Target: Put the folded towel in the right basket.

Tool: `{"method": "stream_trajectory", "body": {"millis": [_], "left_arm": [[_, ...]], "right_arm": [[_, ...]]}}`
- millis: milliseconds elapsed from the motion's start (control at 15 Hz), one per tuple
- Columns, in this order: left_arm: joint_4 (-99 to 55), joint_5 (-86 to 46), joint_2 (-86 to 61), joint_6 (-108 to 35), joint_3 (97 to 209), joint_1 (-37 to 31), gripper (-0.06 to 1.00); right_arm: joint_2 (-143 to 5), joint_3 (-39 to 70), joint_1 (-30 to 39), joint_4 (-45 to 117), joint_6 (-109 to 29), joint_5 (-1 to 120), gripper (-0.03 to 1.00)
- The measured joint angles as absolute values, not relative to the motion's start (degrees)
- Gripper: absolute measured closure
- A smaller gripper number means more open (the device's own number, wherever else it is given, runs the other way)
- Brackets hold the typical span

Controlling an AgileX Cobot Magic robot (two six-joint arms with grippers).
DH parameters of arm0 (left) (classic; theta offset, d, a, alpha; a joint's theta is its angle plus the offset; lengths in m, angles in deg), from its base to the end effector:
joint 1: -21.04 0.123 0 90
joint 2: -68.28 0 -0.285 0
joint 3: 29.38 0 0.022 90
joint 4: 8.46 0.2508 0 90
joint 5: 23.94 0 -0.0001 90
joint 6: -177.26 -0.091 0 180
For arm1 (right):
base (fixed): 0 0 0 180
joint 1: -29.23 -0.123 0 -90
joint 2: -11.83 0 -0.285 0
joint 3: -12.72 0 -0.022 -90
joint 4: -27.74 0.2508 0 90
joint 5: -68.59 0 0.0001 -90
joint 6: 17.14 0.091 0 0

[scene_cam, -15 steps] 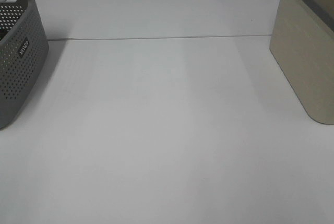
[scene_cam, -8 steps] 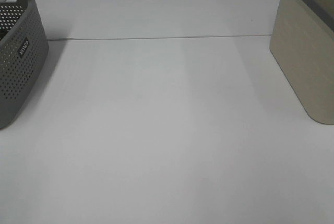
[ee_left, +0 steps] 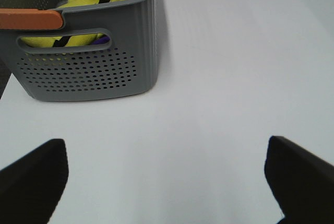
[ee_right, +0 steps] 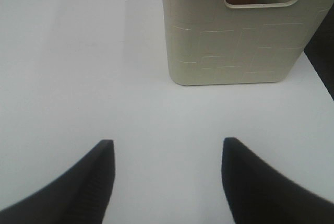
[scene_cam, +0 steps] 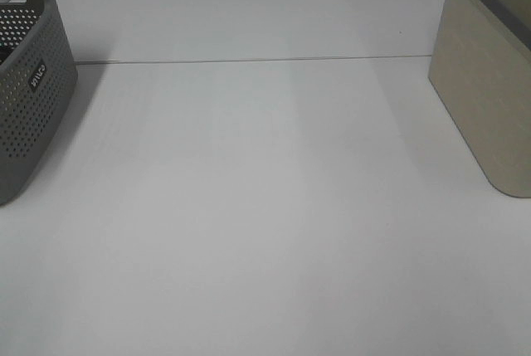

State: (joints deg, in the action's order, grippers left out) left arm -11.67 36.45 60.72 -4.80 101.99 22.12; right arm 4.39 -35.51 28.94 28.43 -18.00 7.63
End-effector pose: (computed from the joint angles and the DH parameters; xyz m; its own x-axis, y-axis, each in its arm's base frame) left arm -0.0050 -0.0045 0.2776 -0.4465 -0.0002 -0.8948 0.0284 0.9995 -0.0144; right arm -0.0066 0.0009 0.2786 -0.4480 -0.0114 -0.8939 -0.0186 0.9998 -0.0035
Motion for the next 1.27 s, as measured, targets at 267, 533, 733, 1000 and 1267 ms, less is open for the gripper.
{"method": "stream_trajectory", "body": {"millis": [267,533,733,1000,1267], "left_arm": [[-11.7,36.5,60.7,-4.8,102.0,22.1,-0.03],[-11.7,36.5,60.7,-4.8,102.0,22.1,-0.03],[-11.7,36.5,60.7,-4.8,102.0,22.1,-0.03],[-11.7,36.5,60.7,-4.8,102.0,22.1,-0.03],[-11.7,36.5,60.7,-4.8,102.0,22.1,-0.03]], "right_arm": [[4.4,-35.5,28.9,28.4,-18.0,7.6,0.39],[4.4,-35.5,28.9,28.4,-18.0,7.6,0.39],[4.4,-35.5,28.9,28.4,-18.0,7.6,0.39],[4.4,-35.5,28.9,28.4,-18.0,7.6,0.39],[4.4,-35.5,28.9,28.4,-18.0,7.6,0.39]]}}
